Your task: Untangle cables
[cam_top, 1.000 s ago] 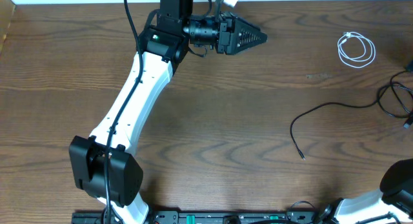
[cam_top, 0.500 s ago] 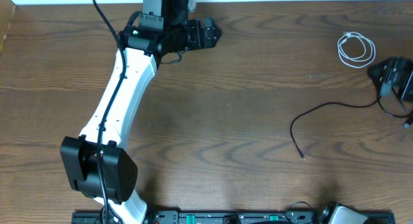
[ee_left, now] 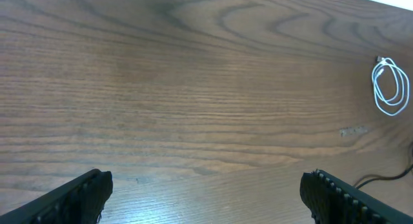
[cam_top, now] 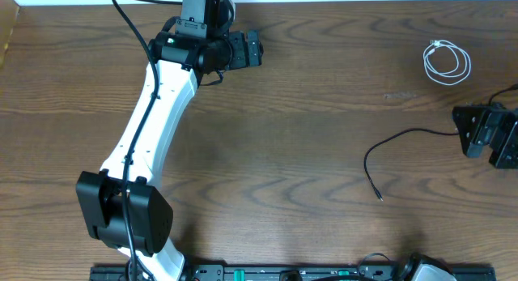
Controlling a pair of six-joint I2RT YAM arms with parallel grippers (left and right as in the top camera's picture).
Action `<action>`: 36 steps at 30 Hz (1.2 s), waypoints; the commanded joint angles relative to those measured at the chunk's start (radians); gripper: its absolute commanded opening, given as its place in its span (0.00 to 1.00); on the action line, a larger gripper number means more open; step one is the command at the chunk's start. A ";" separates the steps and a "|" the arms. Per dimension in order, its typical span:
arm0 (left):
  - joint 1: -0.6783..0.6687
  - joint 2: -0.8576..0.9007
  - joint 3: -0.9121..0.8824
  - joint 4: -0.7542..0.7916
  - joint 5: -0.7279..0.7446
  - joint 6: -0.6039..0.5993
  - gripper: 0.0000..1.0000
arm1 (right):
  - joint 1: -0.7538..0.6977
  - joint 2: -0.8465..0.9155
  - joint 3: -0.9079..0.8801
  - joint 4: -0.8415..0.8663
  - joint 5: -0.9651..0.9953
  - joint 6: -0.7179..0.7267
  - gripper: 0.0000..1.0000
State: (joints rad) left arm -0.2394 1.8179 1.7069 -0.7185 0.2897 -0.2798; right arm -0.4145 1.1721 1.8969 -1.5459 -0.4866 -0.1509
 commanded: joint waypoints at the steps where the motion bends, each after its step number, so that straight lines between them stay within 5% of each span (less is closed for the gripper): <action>1: -0.003 -0.001 0.012 -0.003 -0.014 0.014 0.98 | 0.006 -0.013 0.007 -0.020 0.005 -0.033 0.99; 6: -0.003 -0.001 0.012 -0.003 -0.014 0.014 0.98 | 0.006 -0.060 0.006 -0.045 0.021 -0.142 0.99; 12: -0.003 -0.001 0.012 -0.003 -0.014 0.014 0.98 | 0.010 -0.189 -0.098 0.132 -0.012 0.024 0.99; 23: -0.003 -0.001 0.012 -0.003 -0.014 0.014 0.98 | 0.193 -0.673 -1.033 1.086 0.170 0.229 0.99; 36: -0.003 -0.001 0.012 -0.003 -0.014 0.014 0.98 | 0.364 -0.977 -1.726 1.586 0.422 0.229 0.99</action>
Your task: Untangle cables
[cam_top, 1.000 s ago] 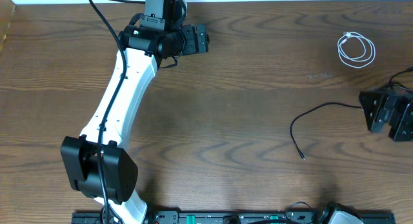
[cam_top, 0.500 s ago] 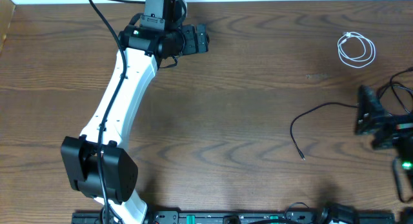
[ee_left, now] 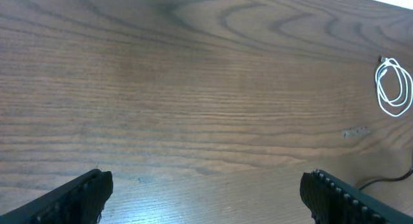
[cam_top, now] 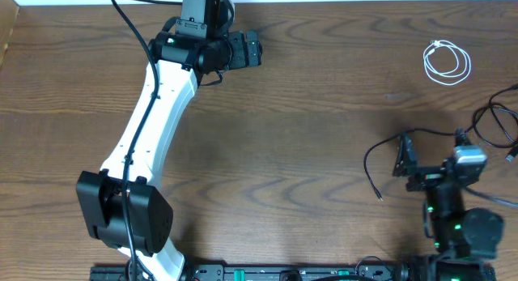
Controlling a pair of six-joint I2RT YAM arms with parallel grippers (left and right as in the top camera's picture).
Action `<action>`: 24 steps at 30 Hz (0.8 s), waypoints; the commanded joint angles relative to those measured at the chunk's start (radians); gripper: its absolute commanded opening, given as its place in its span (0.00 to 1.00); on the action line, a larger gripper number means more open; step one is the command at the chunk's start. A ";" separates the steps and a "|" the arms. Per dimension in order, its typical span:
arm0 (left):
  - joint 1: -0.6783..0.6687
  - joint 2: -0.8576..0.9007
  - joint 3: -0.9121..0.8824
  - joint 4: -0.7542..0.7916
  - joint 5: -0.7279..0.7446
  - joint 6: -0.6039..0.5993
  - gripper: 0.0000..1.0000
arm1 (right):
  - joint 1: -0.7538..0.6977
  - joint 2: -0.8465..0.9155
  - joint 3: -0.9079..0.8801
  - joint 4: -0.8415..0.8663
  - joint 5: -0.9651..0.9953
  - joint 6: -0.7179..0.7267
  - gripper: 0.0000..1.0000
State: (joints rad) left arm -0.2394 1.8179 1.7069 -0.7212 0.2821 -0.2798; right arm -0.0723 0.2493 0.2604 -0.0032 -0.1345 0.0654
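Observation:
A white cable [cam_top: 447,62] lies coiled at the far right of the table, and it also shows in the left wrist view as the white cable [ee_left: 393,88]. A black cable [cam_top: 368,161] curves over the right side, with its free plug end [cam_top: 380,197] pointing toward the front. More of its loops lie at the right edge [cam_top: 495,119]. My left gripper [cam_top: 247,50] hovers open at the far left-centre with nothing between its fingers [ee_left: 87,192]. My right gripper [cam_top: 403,155] sits beside the black cable's arc. Its jaws are too dark to read.
The wooden table [cam_top: 291,143] fills the view. My left arm [cam_top: 150,127] stretches from its base [cam_top: 121,212] at the front left toward the back. My right arm's body [cam_top: 457,216] stands at the front right.
My right arm was at the right edge and is now at the front right, with its gripper beside the black cable's arc. Loops of black cable now show at the right edge. The left arm stayed put.

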 commanded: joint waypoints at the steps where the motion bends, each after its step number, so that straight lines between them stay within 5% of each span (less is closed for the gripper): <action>1: -0.003 -0.001 0.012 0.000 -0.007 0.014 0.98 | 0.028 -0.071 -0.118 0.060 0.069 0.012 0.99; 11: -0.003 -0.001 0.012 0.000 -0.007 0.013 0.98 | 0.111 -0.246 -0.255 -0.024 0.106 0.008 0.99; 24: -0.003 -0.001 0.012 0.000 -0.007 0.013 0.98 | 0.113 -0.244 -0.255 -0.068 0.072 0.008 0.99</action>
